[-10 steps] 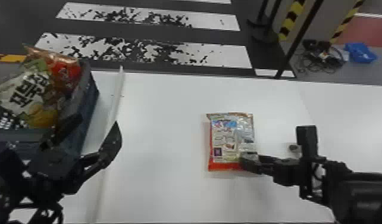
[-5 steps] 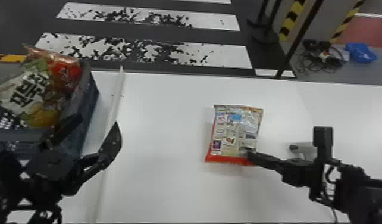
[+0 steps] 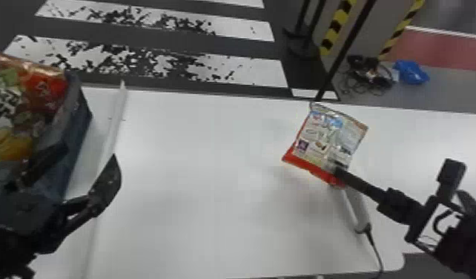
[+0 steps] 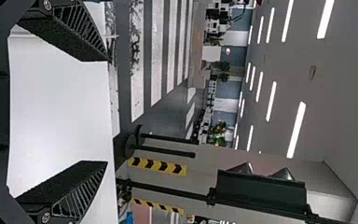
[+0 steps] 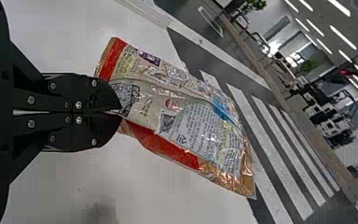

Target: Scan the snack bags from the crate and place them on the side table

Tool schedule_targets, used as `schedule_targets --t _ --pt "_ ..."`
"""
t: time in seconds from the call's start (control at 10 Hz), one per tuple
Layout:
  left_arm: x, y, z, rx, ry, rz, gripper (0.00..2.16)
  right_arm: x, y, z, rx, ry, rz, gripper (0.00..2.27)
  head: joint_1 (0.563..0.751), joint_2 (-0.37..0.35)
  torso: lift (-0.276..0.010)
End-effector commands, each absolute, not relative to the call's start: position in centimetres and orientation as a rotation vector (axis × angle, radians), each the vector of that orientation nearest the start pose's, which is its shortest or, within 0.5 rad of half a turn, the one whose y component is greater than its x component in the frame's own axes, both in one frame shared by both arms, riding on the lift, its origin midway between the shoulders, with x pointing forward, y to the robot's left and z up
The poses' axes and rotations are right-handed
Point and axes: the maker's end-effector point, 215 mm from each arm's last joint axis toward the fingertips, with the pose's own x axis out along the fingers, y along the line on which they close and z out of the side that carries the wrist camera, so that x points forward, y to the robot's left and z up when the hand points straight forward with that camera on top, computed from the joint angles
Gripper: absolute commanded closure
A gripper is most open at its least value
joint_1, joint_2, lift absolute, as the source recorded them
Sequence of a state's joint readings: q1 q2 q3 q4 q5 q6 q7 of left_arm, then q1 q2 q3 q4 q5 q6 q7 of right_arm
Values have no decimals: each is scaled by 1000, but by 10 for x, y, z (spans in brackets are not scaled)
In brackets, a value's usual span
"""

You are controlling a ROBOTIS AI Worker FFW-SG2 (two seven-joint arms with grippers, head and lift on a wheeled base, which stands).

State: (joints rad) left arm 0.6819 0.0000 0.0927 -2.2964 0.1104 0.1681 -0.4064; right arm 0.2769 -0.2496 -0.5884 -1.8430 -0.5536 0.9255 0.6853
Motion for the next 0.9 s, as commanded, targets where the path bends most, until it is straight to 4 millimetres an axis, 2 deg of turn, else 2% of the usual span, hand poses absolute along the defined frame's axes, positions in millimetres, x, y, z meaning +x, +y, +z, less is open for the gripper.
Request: schedule_targets --t 0.0,0.2,0.4,0.7,0.8 --pt "385 182 -318 -83 107 -345 83 417 -441 -410 615 463 190 2253 695 -271 -94" --pt "383 181 -318 -85 107 -348 83 413 -506 -406 666 387 50 2253 695 -350 -94" --pt "380 182 -315 -81 105 -346 83 406 -556 -413 686 324 -86 2253 695 -350 -94" --pt "375 183 -315 -80 111 -346 83 393 -600 -456 701 354 -276 2243 695 -350 -94" --pt "374 183 -314 -78 107 -346 83 388 -608 -473 692 385 -335 2128 695 -350 -94"
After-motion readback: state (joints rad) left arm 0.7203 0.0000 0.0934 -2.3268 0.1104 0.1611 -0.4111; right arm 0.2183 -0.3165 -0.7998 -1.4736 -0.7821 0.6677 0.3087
